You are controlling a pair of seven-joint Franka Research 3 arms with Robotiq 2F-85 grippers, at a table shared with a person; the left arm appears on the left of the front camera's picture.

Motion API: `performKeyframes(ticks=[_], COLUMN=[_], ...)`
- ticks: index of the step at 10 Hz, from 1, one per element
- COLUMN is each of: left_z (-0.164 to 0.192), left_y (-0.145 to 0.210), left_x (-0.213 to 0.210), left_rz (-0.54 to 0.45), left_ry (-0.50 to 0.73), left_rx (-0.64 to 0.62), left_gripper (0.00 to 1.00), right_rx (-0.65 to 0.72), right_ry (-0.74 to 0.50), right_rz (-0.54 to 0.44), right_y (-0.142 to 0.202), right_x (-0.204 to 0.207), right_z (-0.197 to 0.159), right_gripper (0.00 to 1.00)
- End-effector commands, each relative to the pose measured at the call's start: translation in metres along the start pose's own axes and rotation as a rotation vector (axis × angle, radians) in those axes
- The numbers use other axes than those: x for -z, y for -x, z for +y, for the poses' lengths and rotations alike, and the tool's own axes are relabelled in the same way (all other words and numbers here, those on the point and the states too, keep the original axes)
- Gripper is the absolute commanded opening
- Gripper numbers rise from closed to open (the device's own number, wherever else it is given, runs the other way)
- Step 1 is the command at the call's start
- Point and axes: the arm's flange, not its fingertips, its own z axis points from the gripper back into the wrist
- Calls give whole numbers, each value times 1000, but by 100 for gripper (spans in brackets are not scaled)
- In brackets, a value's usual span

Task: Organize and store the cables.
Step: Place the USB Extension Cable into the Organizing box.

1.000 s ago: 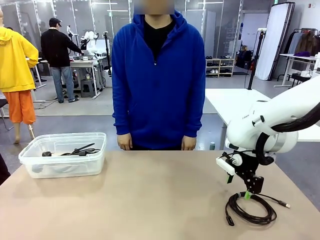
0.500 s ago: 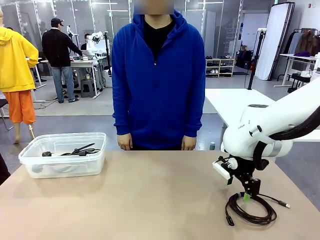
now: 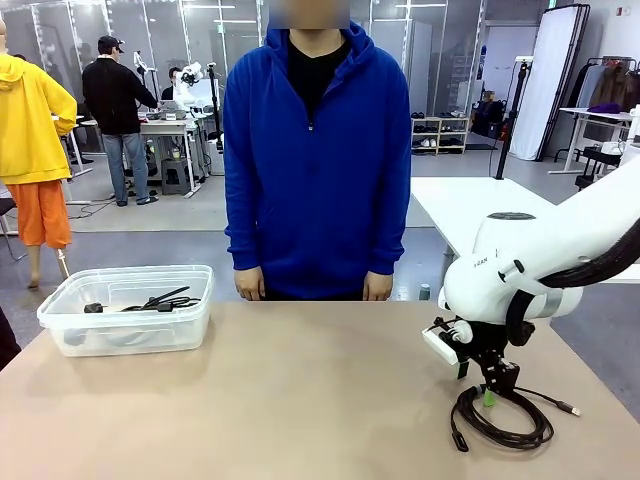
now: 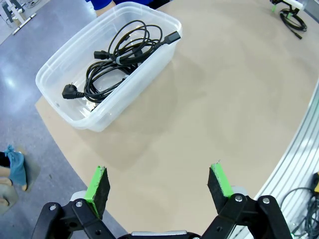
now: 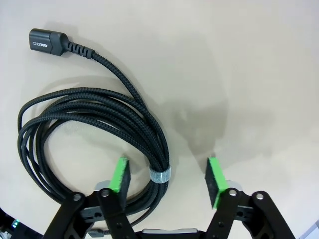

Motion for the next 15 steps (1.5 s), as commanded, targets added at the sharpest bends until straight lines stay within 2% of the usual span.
performKeyframes(ticks=[1, 3, 4, 5, 7, 9, 11, 12, 15], left_z=[3, 3, 3, 3, 3, 3, 3, 3, 3], left_y=[-1, -1, -1, -1, -1, -1, -1, -1, -1], left_x=[2, 2, 2, 2, 2, 2, 2, 2, 2], left_rz=[-21, -21, -21, -21, -21, -21, -21, -21, -21], left_ry=[-9, -9, -9, -9, -9, -9, -9, -9, -9], left_rx=[15, 15, 15, 15, 15, 15, 15, 15, 15], left_gripper=[100, 100, 100, 100, 100, 100, 100, 100, 100], right_rx=[23, 25, 25, 19, 10, 1, 33, 47, 38], right_ry=[26, 17, 20, 21, 25, 23, -5, -11, -27], right_rz=[6, 9, 9, 16, 19, 20, 54, 31, -31], right_y=[-4, -3, -3, -4, -5, -10, -19, -21, -32], right_x=[-2, -2, -4, -7, -16, -51, -110, -128, -145], right_z=[7, 6, 7, 7, 7, 14, 24, 26, 20], right_gripper=[0, 0, 4, 0, 0, 0, 1, 1, 1])
